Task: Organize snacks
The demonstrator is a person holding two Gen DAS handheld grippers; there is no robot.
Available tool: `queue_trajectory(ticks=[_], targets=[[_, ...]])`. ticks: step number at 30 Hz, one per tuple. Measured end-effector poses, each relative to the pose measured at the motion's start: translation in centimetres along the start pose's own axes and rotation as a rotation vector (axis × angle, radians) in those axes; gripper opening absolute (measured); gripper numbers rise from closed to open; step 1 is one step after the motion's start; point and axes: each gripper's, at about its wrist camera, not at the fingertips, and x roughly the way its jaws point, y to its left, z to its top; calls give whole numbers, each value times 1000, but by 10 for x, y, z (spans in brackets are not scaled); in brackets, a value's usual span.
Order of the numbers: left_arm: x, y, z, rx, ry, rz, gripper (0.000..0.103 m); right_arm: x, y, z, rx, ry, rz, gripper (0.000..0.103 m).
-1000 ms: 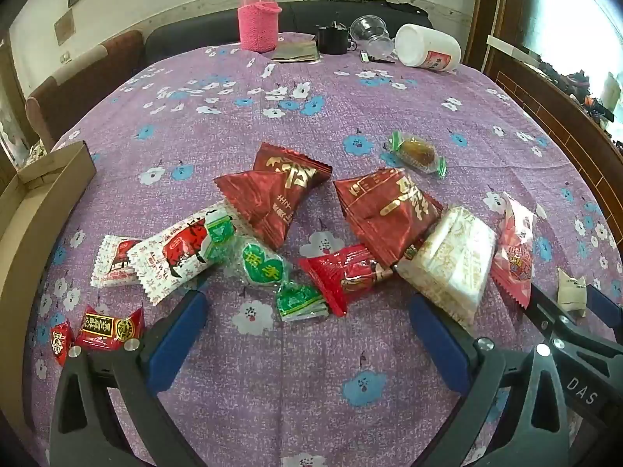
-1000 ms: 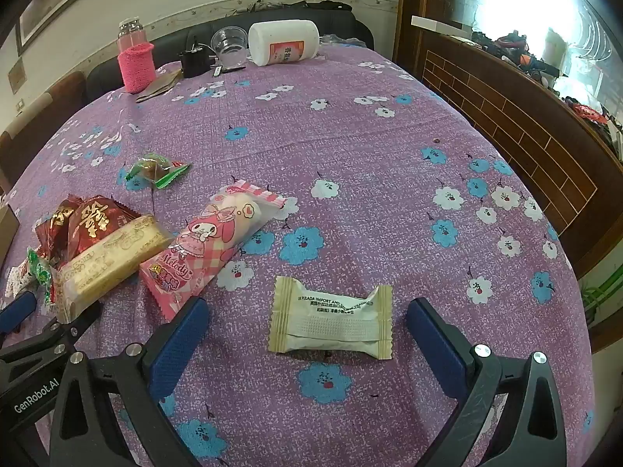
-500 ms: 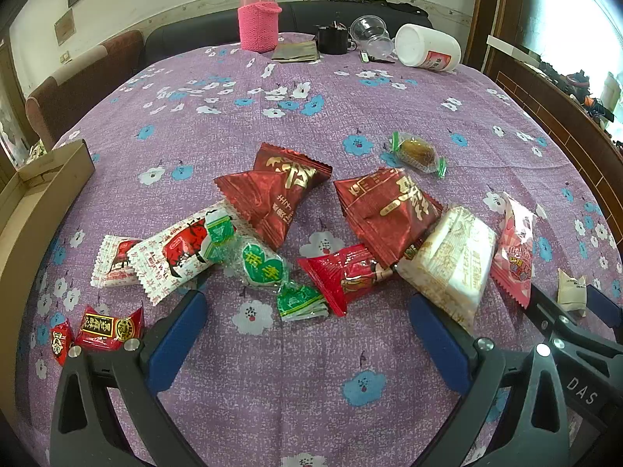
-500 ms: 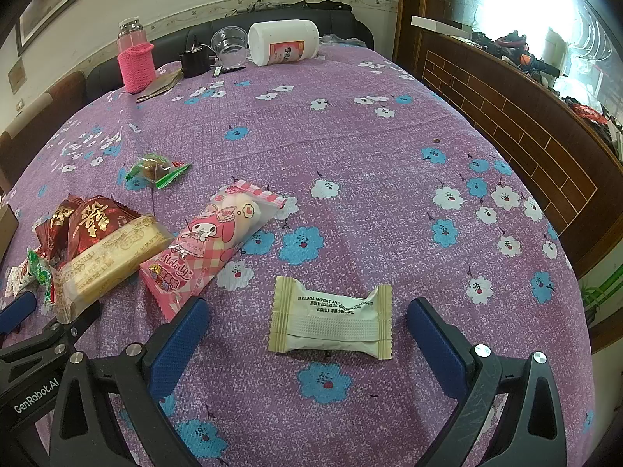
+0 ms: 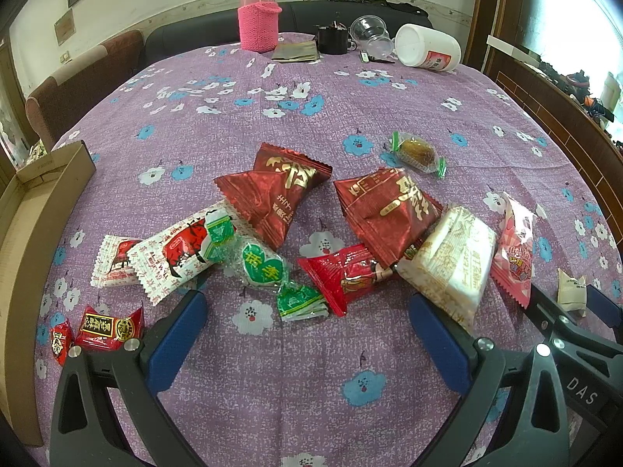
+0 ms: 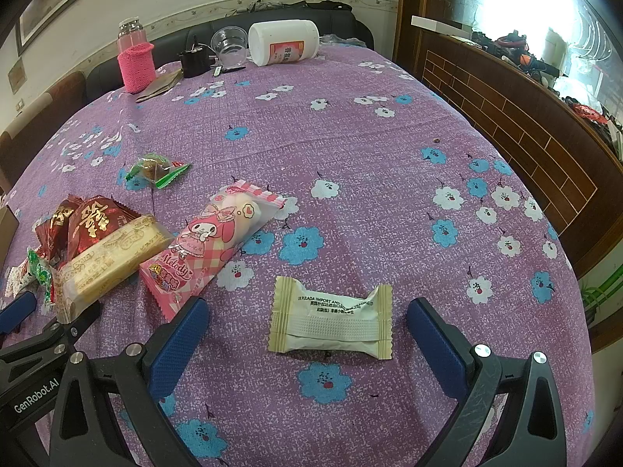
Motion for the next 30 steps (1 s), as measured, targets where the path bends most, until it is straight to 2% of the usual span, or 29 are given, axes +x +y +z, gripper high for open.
queue_trajectory(ticks=[17,30], targets=[[0,0,0,-1,0,0,103,0,0,0,0,0,0,102],[-1,-6,-5,-48,9,35,103,0,0,0,3,0,0,102]])
